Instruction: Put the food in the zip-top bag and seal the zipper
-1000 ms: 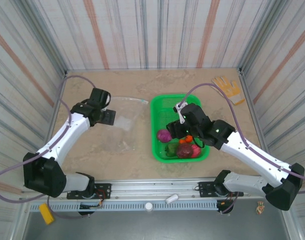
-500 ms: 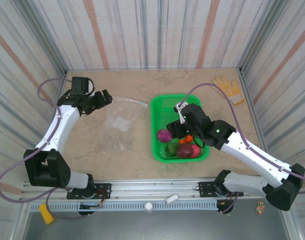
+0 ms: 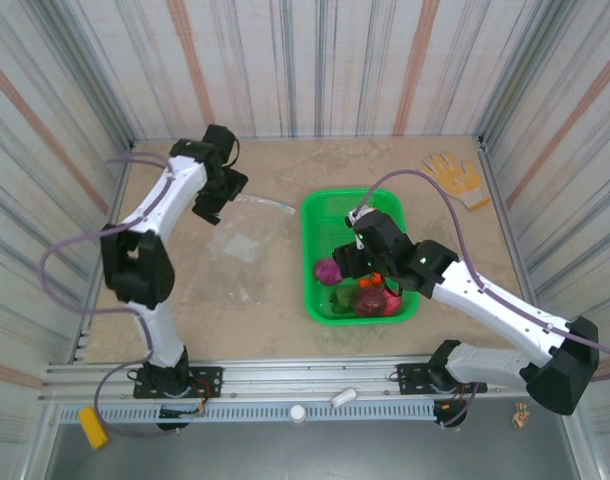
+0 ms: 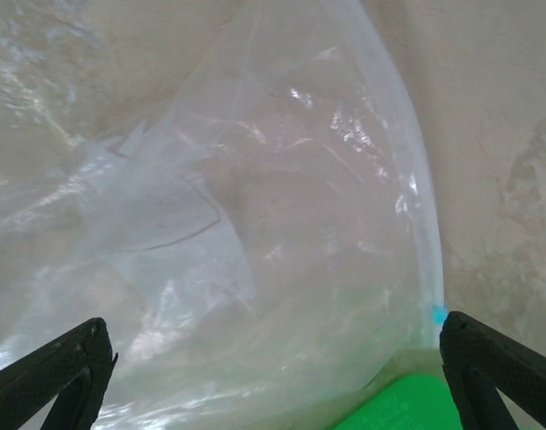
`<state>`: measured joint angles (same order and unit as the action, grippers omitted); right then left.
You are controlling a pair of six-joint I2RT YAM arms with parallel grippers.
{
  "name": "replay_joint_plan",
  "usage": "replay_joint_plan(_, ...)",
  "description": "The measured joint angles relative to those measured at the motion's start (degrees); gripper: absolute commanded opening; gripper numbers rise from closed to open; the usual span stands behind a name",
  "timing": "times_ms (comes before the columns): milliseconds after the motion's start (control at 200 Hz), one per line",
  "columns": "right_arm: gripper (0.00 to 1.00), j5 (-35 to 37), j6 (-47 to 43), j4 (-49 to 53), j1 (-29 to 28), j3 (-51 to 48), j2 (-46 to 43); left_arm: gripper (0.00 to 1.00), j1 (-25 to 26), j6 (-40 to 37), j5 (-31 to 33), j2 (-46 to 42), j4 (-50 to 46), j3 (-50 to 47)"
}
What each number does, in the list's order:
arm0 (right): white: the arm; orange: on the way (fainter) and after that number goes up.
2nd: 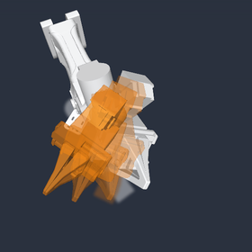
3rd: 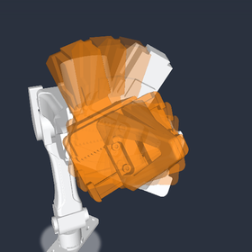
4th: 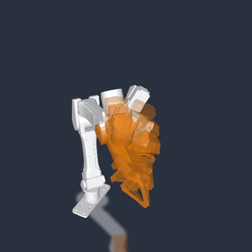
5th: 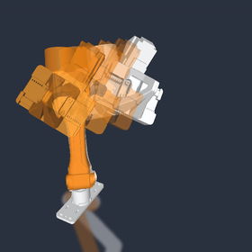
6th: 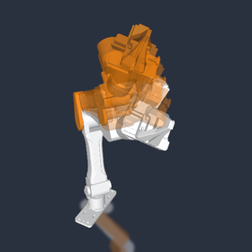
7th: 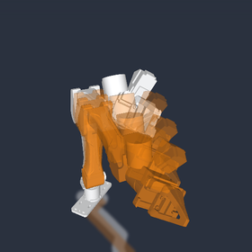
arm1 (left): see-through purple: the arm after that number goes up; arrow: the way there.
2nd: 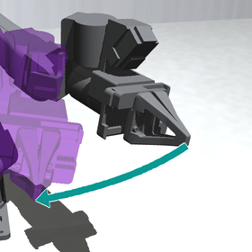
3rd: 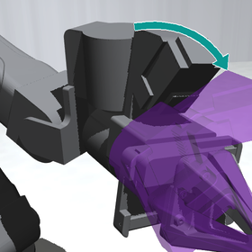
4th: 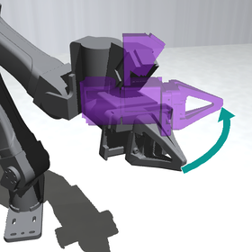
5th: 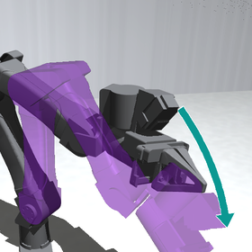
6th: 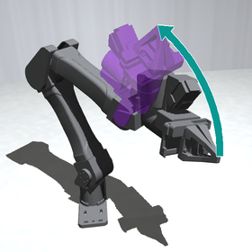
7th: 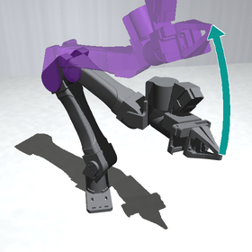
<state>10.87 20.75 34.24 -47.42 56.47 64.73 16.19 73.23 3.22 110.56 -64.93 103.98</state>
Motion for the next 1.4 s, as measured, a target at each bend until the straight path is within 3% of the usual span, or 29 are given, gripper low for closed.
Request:
replay_joint_plan(170,0.79,1.36,0.85,-0.63,-0.22,-1.77,1.05,0.97,1.97,6.16,1.25,16.11,-12.22,21.2)
replay_joint_plan(331,0.79,3.04,1.68,-0.66,-0.94,-2.05,1.7,0.9,1.79,8.79,1.31,28.35,-20.83,39.63)
replay_joint_plan(741,0.8,7.34,1.73,-0.81,-4.74,-3.5,3.96,0.87,-2.36,9.03,-0.09,36.33,-21.11,41.38)
replay_joint_plan(877,0.8,7.28,1.7,-0.81,-4.74,-4.33,4.11,0.81,-2.23,7.56,-1.29,36.65,-18.88,40.37)
replay_joint_plan(1117,0.79,7.3,1.68,-1.31,-4.74,-4.33,4.83,0.4,-1.4,4.96,-2.47,36.57,-16.61,37.7)
replay_joint_plan(1252,0.79,7.28,1.7,-1.29,-4.74,-4.33,4.81,0.01,-1.01,2.89,-2.64,36.0,-15.32,35.15)
replay_joint_plan(1398,0.79,7.1,1.7,-1.18,-4.74,-4.07,3.74,0.0,-0.17,-3.91,-2.03,33.35,-13.03,33.16)
